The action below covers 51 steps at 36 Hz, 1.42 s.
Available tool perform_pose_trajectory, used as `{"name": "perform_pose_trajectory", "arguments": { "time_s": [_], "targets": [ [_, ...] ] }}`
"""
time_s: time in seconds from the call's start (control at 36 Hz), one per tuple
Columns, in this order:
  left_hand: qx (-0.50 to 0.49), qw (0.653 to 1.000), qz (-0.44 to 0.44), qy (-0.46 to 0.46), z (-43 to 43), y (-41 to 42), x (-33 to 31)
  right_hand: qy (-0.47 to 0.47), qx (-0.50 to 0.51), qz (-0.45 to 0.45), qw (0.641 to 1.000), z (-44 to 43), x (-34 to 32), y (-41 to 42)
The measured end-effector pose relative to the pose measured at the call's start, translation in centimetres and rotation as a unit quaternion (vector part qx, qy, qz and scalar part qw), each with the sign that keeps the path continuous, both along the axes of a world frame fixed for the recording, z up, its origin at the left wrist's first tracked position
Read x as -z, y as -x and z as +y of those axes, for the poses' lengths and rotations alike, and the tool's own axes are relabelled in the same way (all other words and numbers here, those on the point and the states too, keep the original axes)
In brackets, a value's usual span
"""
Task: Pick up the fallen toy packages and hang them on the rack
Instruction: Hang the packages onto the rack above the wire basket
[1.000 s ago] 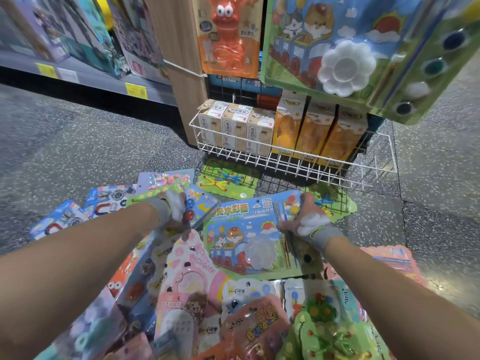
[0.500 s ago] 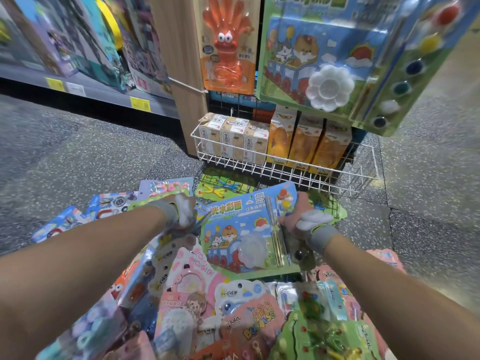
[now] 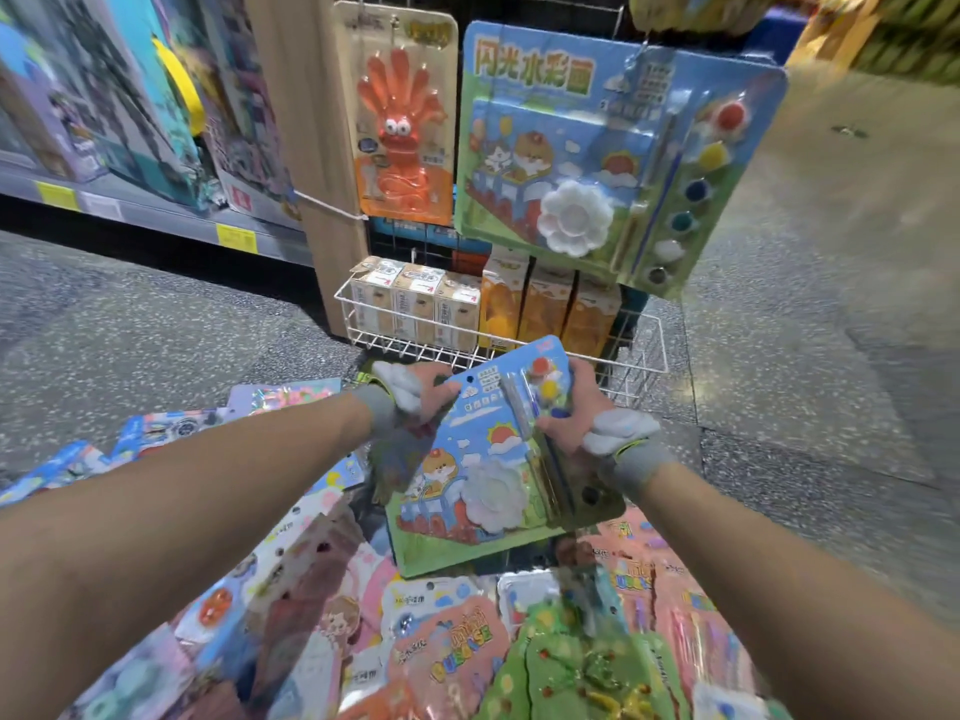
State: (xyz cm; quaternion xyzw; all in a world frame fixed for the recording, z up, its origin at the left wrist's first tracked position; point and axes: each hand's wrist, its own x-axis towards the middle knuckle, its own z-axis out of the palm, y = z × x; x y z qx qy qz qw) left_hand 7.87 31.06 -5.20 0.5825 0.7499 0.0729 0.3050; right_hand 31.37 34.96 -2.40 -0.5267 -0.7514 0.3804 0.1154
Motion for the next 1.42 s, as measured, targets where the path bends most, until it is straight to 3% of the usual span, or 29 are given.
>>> {"name": "perform_pose_trajectory", "arguments": {
  "time_s": [0.14,0.28,0.42,0.53,0.64,0.78,0.89,1.17,1.42],
  "targets": [
    [-0.064,0.988,-0.103,-0.092,-0.7,0.1,-0.3,-0.005,0.007,0.013,1.000,-0.2,-1.0,-0.6],
    [-0.115,0.963,-0.210,-0.121,-0.6,-0.5,-3.1,-0.016,0.024,0.017,0.999,0.3,-2.4,-0.3],
    [-0.094,0.977,-0.156,-0.110,0.0,-0.7,-5.7,-0.058,0.045,0.070,0.995,1.3,-5.6,1.1],
    [-0.071,0.988,-0.092,-0.104,0.6,-1.0,-7.6,-0.127,-0.023,-0.022,0.991,1.6,-8.9,2.2],
    [-0.066,0.984,-0.112,-0.125,1.3,-1.6,-10.0,-0.129,-0.078,-0.094,0.984,1.5,-11.2,3.4],
    [-0.078,0.975,-0.117,-0.170,2.1,-2.6,-12.3,-0.162,-0.092,-0.139,0.973,2.1,-13.1,3.6],
    [-0.061,0.978,-0.064,-0.190,2.7,-3.1,-14.4,-0.195,-0.099,-0.191,0.957,2.8,-14.9,3.0],
    [-0.023,0.950,0.012,-0.311,5.9,-3.9,-22.0,-0.274,-0.053,-0.184,0.942,6.1,-21.5,1.1],
    [-0.014,0.935,0.066,-0.349,8.1,-4.4,-26.6,-0.327,-0.014,-0.164,0.931,8.4,-25.3,0.2]
  ]
}}
